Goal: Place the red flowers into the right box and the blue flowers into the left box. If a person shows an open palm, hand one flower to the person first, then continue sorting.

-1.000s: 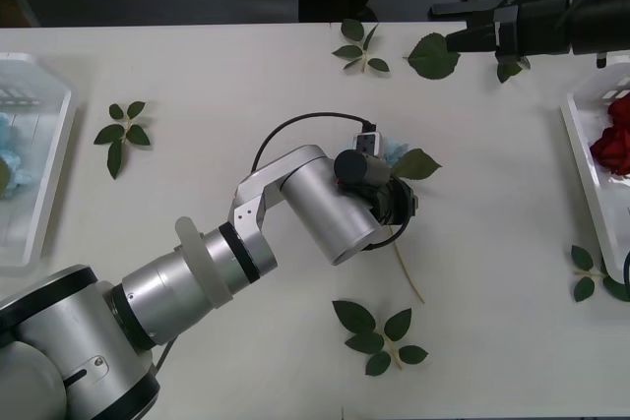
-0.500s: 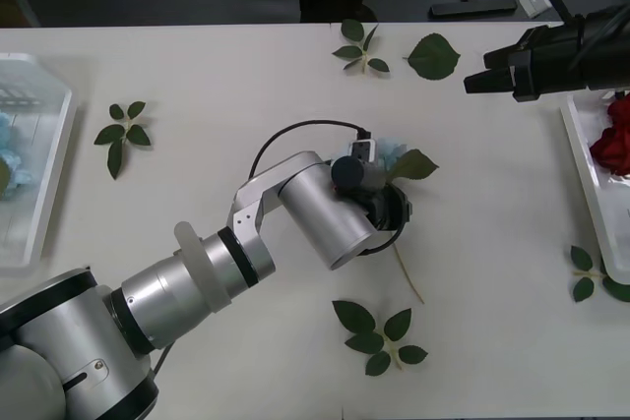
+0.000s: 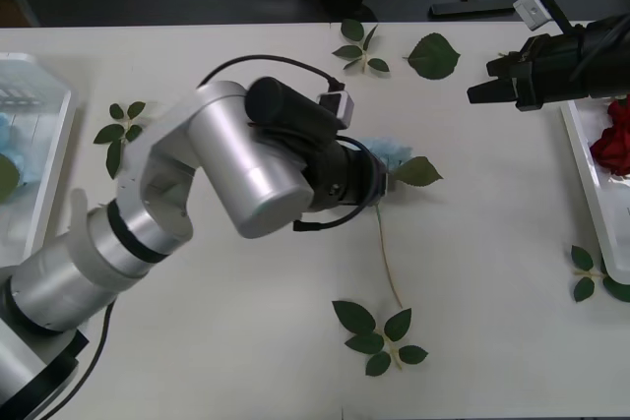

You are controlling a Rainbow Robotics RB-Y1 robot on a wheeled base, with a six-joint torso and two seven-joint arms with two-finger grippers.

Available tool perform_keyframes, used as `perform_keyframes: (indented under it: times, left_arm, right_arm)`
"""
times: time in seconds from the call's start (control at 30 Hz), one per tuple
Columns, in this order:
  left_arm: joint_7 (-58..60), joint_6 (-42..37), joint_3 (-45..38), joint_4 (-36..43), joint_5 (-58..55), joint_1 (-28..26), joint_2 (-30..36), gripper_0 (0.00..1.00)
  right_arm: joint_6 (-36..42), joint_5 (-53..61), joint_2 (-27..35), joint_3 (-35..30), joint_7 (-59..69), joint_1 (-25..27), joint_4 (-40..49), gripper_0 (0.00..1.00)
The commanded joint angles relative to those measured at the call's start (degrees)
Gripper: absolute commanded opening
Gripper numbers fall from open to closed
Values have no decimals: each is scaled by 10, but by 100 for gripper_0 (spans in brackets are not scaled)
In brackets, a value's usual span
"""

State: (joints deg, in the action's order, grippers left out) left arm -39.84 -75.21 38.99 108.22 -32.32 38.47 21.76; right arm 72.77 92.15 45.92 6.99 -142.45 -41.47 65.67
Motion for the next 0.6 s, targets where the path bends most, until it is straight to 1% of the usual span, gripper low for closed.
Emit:
perform_keyframes:
  times: [0.03,0.1,0.13,0.17,0.27,0.3,0.37,0.47,0.6]
  left_arm:
    - [-121,-25,-80,94,-57,-40,80,100]
    - [-168,-24,-105,115,-81,-54,102,100]
    - [-213,-20,-131,126,-100,-69,115,100]
    - [-235,-18,-142,131,-107,-75,118,100]
    - [-352,-5,-204,134,-153,-111,133,100]
    - [-410,-1,-233,134,-175,-126,141,100]
    - [-462,0,-257,133,-194,-138,150,100]
    - [-575,2,-306,130,-240,-162,171,100]
    - [-705,4,-364,125,-303,-198,186,100]
  right_arm:
    - [3,-20,26,3,-29,17,20,82]
    - [6,-29,26,4,-29,24,20,82]
    - [15,-36,26,7,-24,27,20,82]
    - [19,-42,26,10,-21,28,20,82]
    - [22,-75,26,35,24,38,36,82]
    - [18,-101,27,47,61,46,61,82]
    - [15,-128,29,55,116,60,92,82]
    - [15,-190,33,62,271,97,184,82]
    - [26,-270,32,86,469,128,306,82]
